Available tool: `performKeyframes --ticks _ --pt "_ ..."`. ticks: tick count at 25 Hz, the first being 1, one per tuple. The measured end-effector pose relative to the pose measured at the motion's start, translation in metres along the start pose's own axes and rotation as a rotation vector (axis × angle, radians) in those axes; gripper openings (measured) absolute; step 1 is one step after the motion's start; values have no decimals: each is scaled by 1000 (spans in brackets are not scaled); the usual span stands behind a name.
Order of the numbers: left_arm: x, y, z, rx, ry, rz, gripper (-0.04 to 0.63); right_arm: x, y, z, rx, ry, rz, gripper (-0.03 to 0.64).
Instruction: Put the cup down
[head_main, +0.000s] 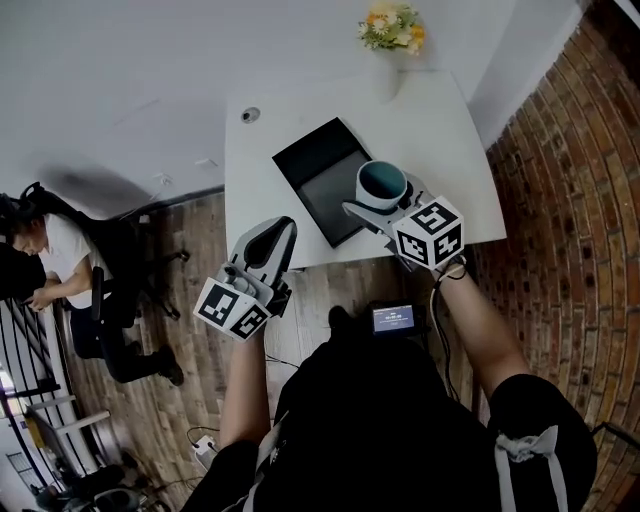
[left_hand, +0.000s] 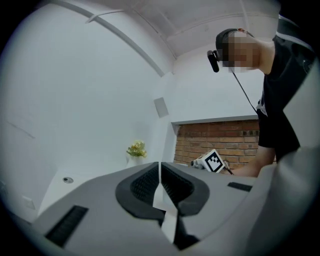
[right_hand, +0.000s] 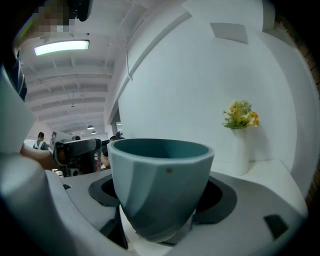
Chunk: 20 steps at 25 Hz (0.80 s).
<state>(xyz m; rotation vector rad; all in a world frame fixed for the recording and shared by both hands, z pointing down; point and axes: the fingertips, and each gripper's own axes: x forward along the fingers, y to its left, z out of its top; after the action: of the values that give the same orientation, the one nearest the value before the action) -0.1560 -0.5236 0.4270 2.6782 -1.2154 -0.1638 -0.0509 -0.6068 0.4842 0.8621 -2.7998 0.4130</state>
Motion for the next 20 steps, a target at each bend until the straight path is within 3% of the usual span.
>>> performKeyframes --ticks 9,15,20 --pt "8 29 -2 -26 -50 56 8 129 -96 -27 9 -10 -104 394" --pt "27 41 -29 -51 -17 76 8 189 -145 -45 -3 10 -157 395" --pt "38 49 -40 -48 20 68 8 222 -159 -45 -83 10 -183 396"
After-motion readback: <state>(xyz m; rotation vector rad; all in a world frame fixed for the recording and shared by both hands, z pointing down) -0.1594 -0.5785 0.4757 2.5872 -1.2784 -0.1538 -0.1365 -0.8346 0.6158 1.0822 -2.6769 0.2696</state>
